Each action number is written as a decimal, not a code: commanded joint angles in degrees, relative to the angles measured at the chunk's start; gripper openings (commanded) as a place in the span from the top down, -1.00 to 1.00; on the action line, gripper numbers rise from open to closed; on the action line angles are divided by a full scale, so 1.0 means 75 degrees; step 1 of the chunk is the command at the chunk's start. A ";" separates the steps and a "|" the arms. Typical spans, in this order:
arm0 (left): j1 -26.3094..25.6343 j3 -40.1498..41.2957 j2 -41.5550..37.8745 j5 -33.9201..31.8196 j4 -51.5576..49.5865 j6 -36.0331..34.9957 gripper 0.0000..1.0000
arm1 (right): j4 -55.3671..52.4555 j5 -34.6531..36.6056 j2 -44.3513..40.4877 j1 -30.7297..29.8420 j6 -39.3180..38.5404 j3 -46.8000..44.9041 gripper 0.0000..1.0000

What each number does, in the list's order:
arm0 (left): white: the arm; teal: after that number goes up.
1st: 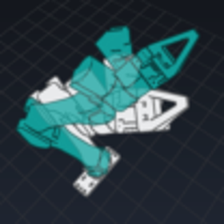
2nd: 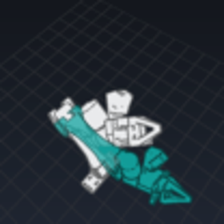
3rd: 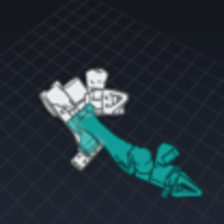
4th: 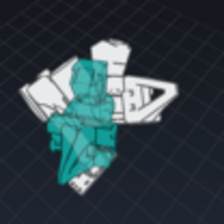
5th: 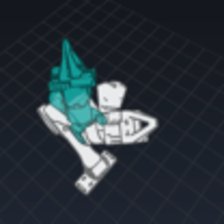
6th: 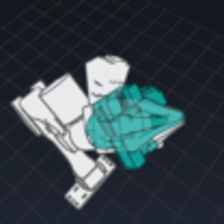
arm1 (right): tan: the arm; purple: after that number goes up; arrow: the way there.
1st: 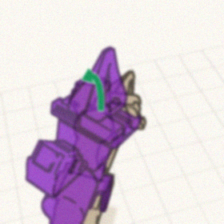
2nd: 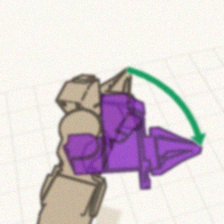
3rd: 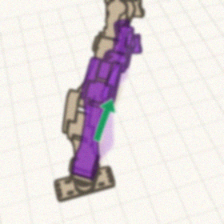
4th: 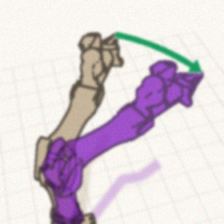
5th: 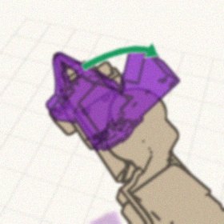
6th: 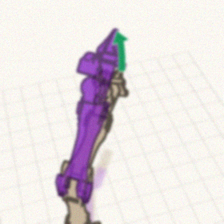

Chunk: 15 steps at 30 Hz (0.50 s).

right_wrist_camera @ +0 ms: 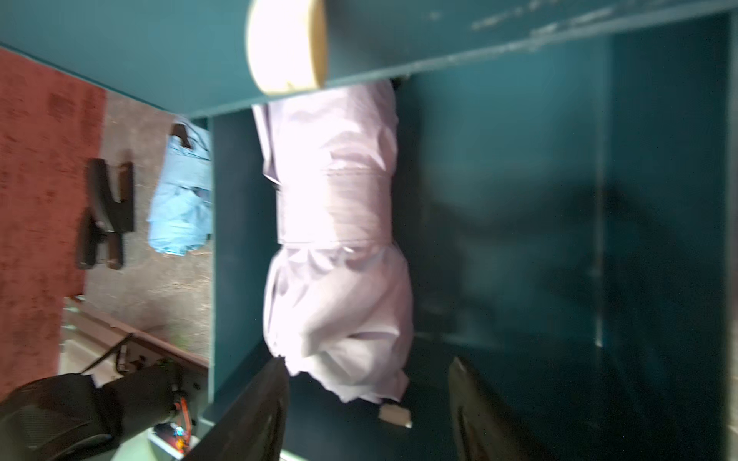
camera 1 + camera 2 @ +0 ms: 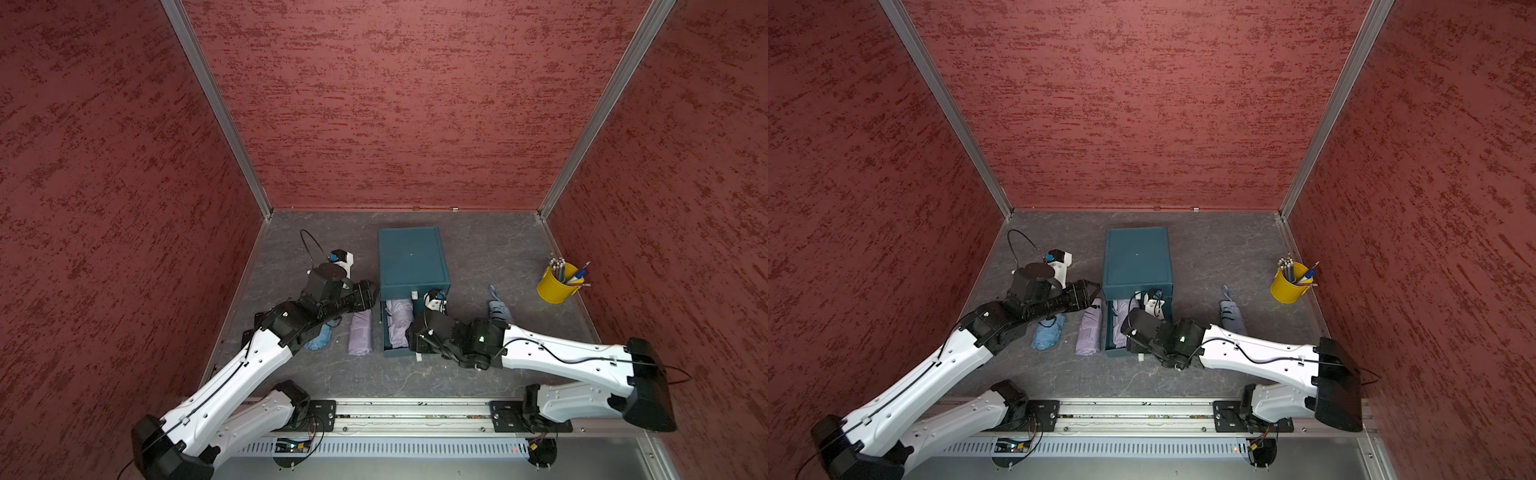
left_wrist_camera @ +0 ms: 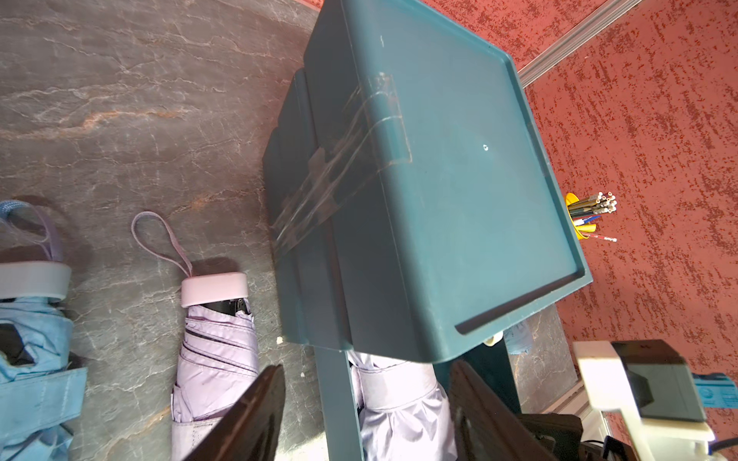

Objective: Place the umbrella in the drawer by color
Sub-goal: Place the umbrella in the drawer.

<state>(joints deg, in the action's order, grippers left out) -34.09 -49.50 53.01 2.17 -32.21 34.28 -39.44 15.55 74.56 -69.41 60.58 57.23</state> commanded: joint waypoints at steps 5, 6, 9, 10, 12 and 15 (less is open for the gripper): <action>0.0696 0.1029 -0.0402 -0.0641 -0.0788 0.0831 -0.25 | -0.1186 0.1133 -0.0469 -0.0957 -0.0190 0.0911 -0.33; 0.0753 0.1279 -0.0427 -0.0504 -0.0688 0.0910 -0.17 | -0.1159 0.1237 -0.0556 -0.1042 -0.0197 0.0912 -0.32; 0.0686 0.1727 -0.0181 -0.0108 -0.0451 0.1015 -0.08 | -0.0858 0.1328 -0.0736 -0.1181 -0.0244 0.0823 -0.27; 0.0562 0.1811 -0.0037 -0.0119 -0.0417 0.1074 -0.08 | -0.0723 0.1323 -0.0783 -0.1211 -0.0277 0.0797 -0.24; 0.0132 0.1957 0.0139 -0.0407 -0.0384 0.1125 -0.08 | -0.0487 0.1341 -0.0845 -0.1270 -0.0395 0.0760 -0.21; -0.0548 0.2108 0.0361 -0.0992 -0.0485 0.1313 -0.08 | -0.0335 0.1392 -0.0895 -0.1302 -0.0425 0.0741 -0.16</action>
<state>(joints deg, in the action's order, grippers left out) -35.42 -34.35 55.13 -1.76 -36.07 42.26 -43.92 23.44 68.66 -78.48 58.50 62.59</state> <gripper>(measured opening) 0.541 0.587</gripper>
